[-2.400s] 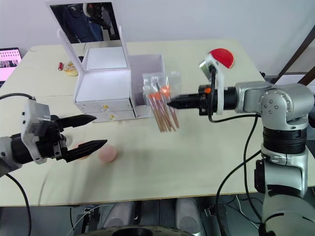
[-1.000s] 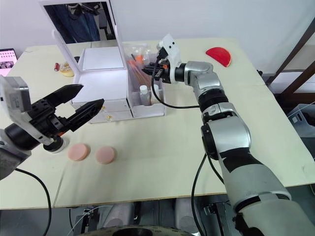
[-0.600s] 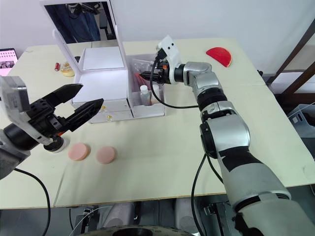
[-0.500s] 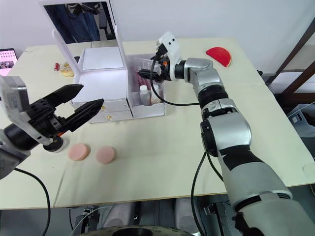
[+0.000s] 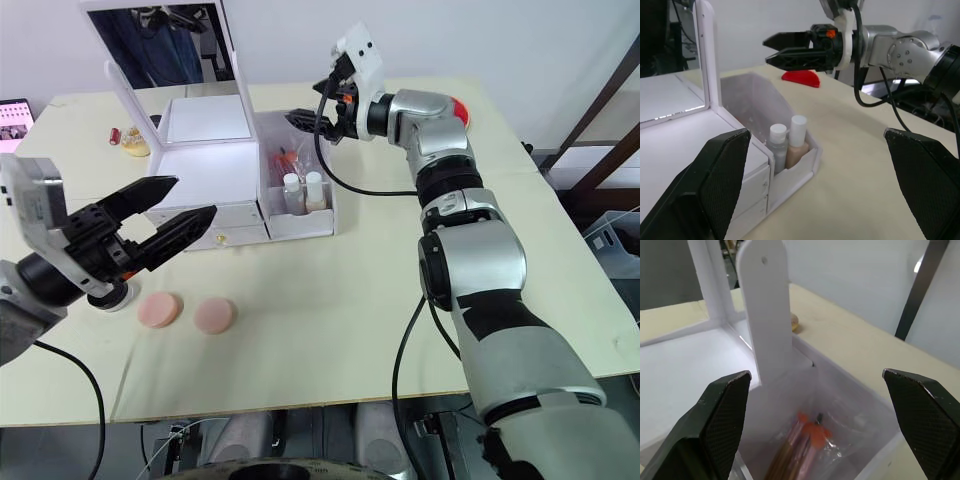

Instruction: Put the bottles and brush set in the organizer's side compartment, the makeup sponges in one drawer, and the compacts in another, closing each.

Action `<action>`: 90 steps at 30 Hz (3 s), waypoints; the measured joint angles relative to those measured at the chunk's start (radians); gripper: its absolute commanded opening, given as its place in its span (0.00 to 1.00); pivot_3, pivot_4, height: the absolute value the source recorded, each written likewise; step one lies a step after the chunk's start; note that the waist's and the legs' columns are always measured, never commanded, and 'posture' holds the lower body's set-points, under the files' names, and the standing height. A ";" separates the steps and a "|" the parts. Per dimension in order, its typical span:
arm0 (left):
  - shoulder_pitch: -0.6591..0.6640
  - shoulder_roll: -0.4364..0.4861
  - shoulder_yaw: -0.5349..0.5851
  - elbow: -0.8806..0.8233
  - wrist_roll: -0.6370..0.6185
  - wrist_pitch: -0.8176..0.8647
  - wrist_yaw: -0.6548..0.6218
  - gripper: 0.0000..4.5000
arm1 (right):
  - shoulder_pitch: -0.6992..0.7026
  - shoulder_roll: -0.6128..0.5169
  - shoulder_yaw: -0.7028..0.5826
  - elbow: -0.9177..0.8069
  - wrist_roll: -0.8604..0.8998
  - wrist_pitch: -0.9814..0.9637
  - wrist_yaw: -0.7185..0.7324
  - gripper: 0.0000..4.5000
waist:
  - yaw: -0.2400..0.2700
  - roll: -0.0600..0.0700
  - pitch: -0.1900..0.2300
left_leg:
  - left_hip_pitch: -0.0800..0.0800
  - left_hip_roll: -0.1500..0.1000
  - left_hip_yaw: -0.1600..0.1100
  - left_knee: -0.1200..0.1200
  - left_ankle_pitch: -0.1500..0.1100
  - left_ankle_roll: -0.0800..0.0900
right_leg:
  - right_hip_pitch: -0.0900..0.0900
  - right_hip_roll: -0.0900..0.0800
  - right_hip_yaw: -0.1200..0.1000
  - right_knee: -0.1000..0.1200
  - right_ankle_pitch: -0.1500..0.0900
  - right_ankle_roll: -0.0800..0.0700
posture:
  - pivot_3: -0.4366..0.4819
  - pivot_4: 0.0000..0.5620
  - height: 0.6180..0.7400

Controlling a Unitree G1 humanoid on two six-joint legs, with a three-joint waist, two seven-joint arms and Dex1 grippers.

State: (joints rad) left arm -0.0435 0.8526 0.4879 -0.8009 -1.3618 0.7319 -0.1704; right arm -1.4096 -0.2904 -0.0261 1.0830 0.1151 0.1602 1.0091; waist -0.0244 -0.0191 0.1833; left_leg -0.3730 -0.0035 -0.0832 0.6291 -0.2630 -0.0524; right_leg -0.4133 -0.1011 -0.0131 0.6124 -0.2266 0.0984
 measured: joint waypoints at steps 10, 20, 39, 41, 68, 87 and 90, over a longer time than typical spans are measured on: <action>0.148 0.047 0.071 0.029 0.014 0.008 -0.092 1.00 | 0.404 -0.213 0.060 -0.872 0.154 0.475 0.149 0.99 | 0.016 0.000 0.000 | -0.002 0.000 0.000 0.000 0.000 0.000 | 0.000 0.000 0.001 -0.002 -0.001 0.001 | 0.48 0.27 1.00; 0.505 0.084 0.355 0.255 0.293 -0.032 -0.569 1.00 | 0.854 -0.541 -0.174 -1.445 0.443 0.751 0.180 0.99 | 0.008 0.000 0.000 | 0.000 0.001 0.004 0.001 -0.001 0.001 | -0.003 0.002 0.004 -0.002 -0.003 0.001 | 0.48 0.27 1.00; 0.458 0.091 0.442 1.074 0.753 -0.451 -0.924 1.00 | 1.486 -0.693 -0.576 -0.981 0.284 0.217 0.249 0.99 | 0.006 -0.004 -0.001 | -0.002 0.005 0.013 -0.002 -0.005 0.004 | -0.004 0.002 0.008 -0.012 -0.002 0.001 | 0.48 0.27 1.00; 0.444 0.097 0.442 1.078 0.762 -0.464 -0.940 1.00 | 1.476 -0.693 -0.571 -0.987 0.291 0.204 0.243 0.99 | 0.007 -0.004 -0.001 | -0.002 0.008 0.013 -0.001 -0.005 0.004 | -0.004 0.005 0.008 -0.013 -0.002 0.001 | 0.48 0.27 1.00; 0.407 -0.347 0.107 0.062 0.646 -0.100 -0.317 1.00 | 1.171 -0.579 -0.131 -1.618 0.539 0.559 -0.096 0.99 | 0.016 -0.006 -0.002 | -0.001 0.012 0.017 0.003 -0.005 0.004 | 0.000 0.008 0.010 -0.014 0.007 -0.004 | 0.48 0.27 1.00; 0.160 -0.758 -0.554 0.177 1.272 -0.263 0.273 1.00 | 0.881 -0.392 0.168 -1.551 0.480 0.616 -0.177 0.99 | 0.015 -0.005 -0.002 | -0.002 0.016 0.008 0.016 -0.005 0.004 | 0.005 0.020 0.010 -0.012 0.011 -0.009 | 0.48 0.27 1.00; 0.139 -0.758 -0.547 0.215 1.290 -0.288 0.275 1.00 | 0.879 -0.374 0.165 -1.552 0.493 0.608 -0.167 0.99 | 0.019 -0.005 -0.002 | -0.002 0.016 0.007 0.014 -0.005 0.005 | 0.005 0.021 0.010 -0.013 0.011 -0.008 | 0.48 0.27 1.00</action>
State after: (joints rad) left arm 0.0955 0.0944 -0.0591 -0.5858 -0.0719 0.4442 0.1044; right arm -0.5304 -0.6642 0.1390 -0.4687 0.6080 0.7687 0.8418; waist -0.0052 -0.0240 0.1810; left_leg -0.3755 0.0128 -0.0765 0.6430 -0.2681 -0.0475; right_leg -0.4087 -0.0805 -0.0034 0.5998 -0.2157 0.0900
